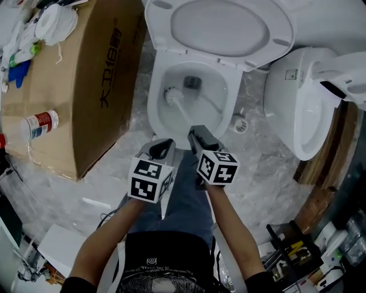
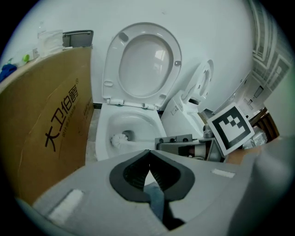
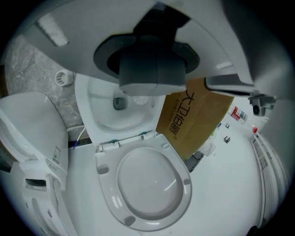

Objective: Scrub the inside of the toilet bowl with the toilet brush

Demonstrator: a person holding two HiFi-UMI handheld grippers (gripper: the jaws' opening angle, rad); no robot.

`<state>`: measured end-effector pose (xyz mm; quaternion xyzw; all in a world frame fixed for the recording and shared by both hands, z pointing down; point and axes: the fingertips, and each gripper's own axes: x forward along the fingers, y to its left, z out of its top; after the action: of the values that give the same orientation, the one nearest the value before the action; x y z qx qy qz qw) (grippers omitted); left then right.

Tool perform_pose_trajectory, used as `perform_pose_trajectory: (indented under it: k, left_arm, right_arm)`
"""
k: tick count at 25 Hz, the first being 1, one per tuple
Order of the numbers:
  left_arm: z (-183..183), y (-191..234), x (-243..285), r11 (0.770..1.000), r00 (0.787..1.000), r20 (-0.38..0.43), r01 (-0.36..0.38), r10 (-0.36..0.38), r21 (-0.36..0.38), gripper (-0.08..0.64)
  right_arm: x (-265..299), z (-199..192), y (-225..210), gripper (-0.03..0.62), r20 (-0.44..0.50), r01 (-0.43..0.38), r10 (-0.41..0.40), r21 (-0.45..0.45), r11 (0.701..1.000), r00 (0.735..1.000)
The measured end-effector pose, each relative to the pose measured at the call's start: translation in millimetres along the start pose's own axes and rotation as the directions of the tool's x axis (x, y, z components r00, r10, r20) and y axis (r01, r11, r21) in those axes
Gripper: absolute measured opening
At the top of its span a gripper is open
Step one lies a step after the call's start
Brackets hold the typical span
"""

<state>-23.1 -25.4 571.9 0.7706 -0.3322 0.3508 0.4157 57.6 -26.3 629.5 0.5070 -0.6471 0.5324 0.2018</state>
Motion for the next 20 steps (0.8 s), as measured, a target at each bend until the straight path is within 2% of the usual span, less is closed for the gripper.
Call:
perform_pose_trajectory:
  k: [8, 13, 20]
  left_arm:
    - [-0.7, 7.1, -3.5, 0.998, 0.999, 0.013, -0.033, 0.033, -0.048, -0.006]
    - [2.3, 8.5, -4.0, 0.996, 0.999, 0.018, -0.049, 0.05, -0.075, -0.006]
    - [9.7, 4.2, 0.4, 0.997, 0.999, 0.019, -0.049, 0.05, -0.063, -0.006]
  right_arm:
    - [16.1, 42.3, -9.4, 0.15, 0.004, -0.011, 0.012, -0.067, 0.998, 1.0]
    - [16.5, 66.3, -26.7, 0.15, 0.034, 0.016, -0.015, -0.033, 0.999, 0.999]
    - [7.6, 83.5, -51.4, 0.15, 0.061, 0.052, -0.05, -0.02, 0.998, 0.997]
